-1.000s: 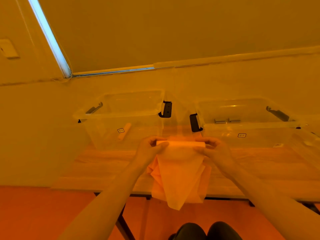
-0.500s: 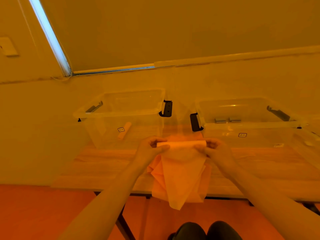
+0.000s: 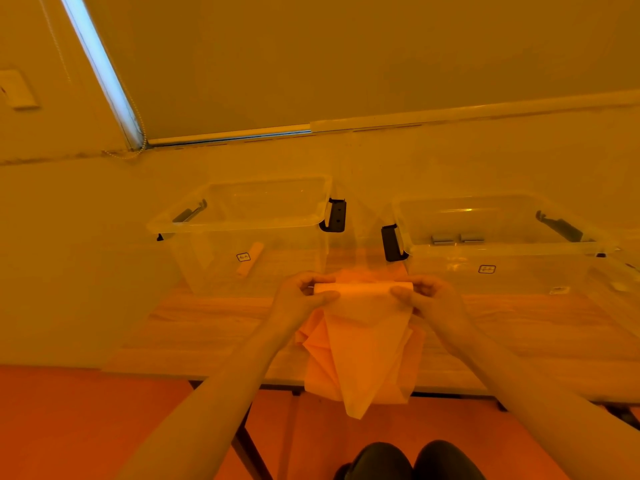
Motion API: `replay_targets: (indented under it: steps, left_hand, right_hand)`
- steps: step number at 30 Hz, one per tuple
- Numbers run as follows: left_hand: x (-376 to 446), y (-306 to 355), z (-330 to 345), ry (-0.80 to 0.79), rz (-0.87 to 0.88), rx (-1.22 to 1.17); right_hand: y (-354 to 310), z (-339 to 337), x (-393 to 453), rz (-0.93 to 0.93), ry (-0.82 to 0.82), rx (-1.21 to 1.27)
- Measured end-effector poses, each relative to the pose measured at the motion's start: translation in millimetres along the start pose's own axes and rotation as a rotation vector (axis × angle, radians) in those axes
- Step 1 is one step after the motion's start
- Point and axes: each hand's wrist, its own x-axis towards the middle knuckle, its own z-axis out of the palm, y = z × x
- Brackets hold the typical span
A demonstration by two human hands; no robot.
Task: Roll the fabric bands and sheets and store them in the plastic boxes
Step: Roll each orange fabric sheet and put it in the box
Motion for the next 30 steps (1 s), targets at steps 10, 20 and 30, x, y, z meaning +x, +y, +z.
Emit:
replay_targets:
  steps: [10, 20, 30]
  left_hand:
    - [-0.6, -0.8, -0.4, 0.012, -0.003, -0.030]
    - [0.1, -1.0, -0.1, 0.022, -0.007, -0.036]
    - [-0.3, -3.4, -0.2, 0.030, -0.013, -0.022]
  right_hand:
    - [-0.3, -0.4, -1.9, -0.026, -0.017, -0.035]
    - [2.9, -0.3, -0.5, -0.019, -0.003, -0.061]
    - [7.5, 1.4, 0.0, -0.021, -0.007, -0.094]
